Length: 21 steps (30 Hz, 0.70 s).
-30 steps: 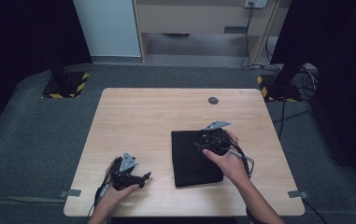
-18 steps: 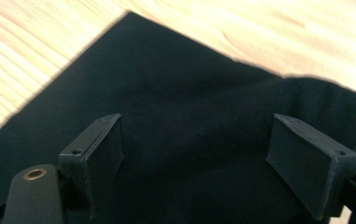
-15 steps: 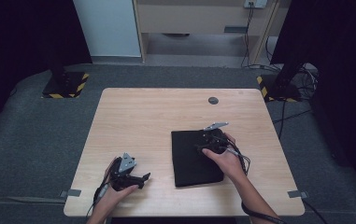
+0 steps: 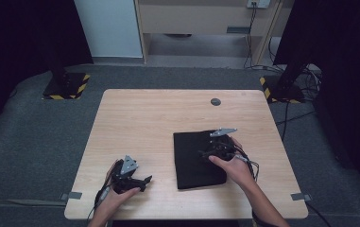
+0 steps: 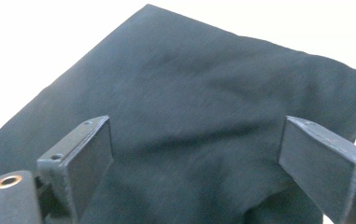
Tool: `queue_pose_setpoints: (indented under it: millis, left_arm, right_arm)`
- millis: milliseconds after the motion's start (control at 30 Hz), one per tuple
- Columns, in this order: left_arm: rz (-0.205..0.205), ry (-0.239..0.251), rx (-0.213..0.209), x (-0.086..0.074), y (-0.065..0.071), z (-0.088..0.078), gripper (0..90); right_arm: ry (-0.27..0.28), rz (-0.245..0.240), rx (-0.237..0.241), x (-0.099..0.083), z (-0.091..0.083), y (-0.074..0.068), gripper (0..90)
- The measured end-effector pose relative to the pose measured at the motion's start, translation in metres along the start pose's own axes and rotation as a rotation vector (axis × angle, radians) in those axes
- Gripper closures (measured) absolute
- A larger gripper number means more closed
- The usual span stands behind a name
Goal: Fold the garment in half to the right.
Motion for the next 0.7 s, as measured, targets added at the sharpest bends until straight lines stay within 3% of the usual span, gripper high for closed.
queue_pose_setpoints:
  millis: [167, 300, 433, 700]
  left_arm:
    - [0.014, -0.019, 0.001, -0.002, 0.002, 0.001, 9.8]
    - [0.038, -0.036, 0.014, -0.002, 0.001, 0.000, 9.7]
    - [0.034, -0.049, 0.005, -0.004, 0.000, 0.000, 8.1]
    - [0.022, -0.065, -0.010, -0.006, 0.001, 0.000, 5.1]
  right_arm:
    - [-0.046, -0.050, -0.009, -0.020, 0.005, -0.004, 9.2]
    - [-0.030, -0.041, -0.020, -0.028, 0.009, -0.002, 9.1]
    - [-0.046, -0.044, -0.022, -0.023, 0.008, -0.004, 8.1]
    - [-0.012, -0.096, -0.008, -0.003, 0.000, -0.017, 5.1]
Point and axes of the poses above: each handheld gripper's, and its own axes: z roughly forward along the jaws, x roughly out of its top, y roughly to its right, the point moved 3 cm from there along z, roughly forward along the jaws, and after that the axes turned 13 degrees about y, right-handed, at the moved point
